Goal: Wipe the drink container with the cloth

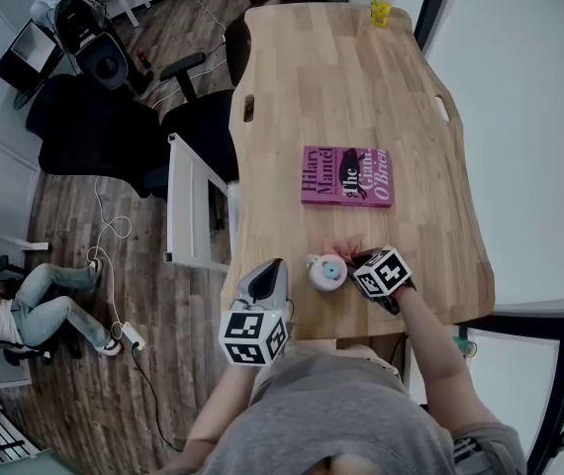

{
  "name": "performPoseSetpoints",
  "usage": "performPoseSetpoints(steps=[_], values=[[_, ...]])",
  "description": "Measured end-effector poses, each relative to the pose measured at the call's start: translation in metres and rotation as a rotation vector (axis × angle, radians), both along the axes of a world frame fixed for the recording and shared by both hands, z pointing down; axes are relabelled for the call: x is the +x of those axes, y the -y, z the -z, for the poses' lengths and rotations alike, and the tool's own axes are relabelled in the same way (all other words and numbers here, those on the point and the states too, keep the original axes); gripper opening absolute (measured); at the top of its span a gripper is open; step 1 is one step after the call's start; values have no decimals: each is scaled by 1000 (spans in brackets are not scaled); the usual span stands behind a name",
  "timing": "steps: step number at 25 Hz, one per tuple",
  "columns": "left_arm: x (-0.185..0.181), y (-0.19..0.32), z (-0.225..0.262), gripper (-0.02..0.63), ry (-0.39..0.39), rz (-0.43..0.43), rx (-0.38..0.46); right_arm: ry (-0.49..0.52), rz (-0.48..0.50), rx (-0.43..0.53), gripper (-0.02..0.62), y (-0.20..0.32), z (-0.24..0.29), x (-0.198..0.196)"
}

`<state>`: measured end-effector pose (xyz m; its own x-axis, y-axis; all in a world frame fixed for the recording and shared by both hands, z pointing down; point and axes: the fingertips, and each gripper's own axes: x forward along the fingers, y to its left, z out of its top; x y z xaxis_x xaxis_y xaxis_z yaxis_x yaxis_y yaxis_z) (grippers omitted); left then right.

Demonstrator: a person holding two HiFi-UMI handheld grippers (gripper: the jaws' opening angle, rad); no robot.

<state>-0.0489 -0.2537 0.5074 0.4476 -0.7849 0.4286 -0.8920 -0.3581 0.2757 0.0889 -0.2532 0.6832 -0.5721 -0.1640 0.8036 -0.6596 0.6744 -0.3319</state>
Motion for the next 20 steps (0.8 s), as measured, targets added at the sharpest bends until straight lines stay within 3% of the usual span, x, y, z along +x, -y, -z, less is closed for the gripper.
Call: performPoseSetpoints(steps=[10, 20], values=[[5, -12, 4, 3, 7, -11, 15, 1, -54, 40, 25, -4, 3, 11], [5, -36, 7, 3, 6, -20, 23, -1, -183, 123, 25, -17, 25, 33]])
